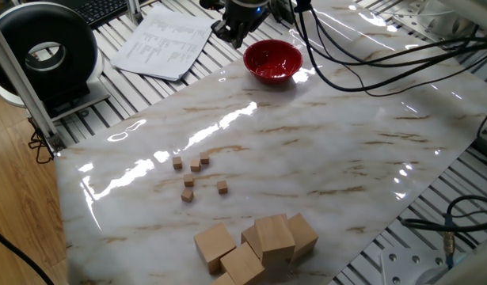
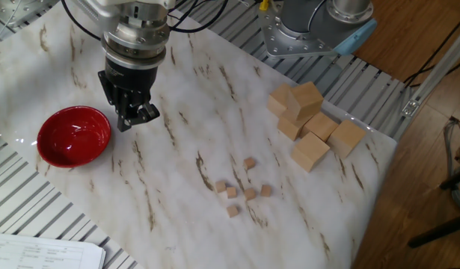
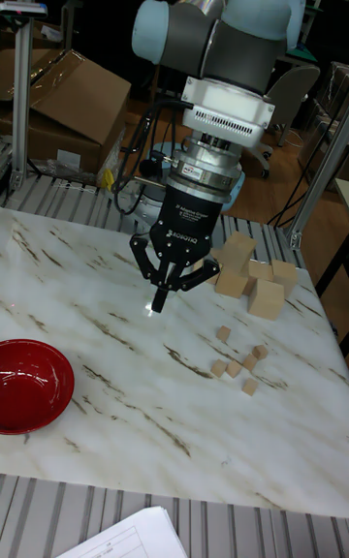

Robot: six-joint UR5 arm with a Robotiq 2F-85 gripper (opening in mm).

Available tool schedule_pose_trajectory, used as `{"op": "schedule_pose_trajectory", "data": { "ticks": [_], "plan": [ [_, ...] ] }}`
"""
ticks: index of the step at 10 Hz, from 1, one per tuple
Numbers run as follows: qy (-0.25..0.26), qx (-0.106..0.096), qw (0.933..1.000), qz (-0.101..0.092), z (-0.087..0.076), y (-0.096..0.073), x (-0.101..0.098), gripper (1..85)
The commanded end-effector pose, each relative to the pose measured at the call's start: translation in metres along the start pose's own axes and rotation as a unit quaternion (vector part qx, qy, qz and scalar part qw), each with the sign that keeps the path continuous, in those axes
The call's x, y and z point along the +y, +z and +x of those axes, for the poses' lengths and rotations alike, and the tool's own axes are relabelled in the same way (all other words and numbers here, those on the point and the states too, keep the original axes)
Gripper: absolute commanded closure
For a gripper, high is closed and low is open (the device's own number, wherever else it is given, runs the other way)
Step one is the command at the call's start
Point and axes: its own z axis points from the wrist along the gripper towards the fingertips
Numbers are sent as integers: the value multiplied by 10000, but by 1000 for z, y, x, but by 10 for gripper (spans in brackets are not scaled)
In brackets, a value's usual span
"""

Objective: Stack the blocks into a pyramid shape

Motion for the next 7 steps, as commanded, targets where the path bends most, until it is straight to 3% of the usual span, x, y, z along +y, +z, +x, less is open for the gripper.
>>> {"op": "schedule_pose_trajectory", "data": {
  "ticks": [1, 2, 3, 5, 7],
  "plan": [
    [172, 764, 9966, -274, 39, -4, 14, 847],
    [163, 1146, 9931, -194, 59, -7, 11, 847],
    [270, 1321, 9908, -66, 68, -7, 6, 847],
    [221, 1292, 9914, 63, 67, -5, 1, 847],
    [283, 1298, 9911, 26, 67, -5, 4, 847]
  ]
}}
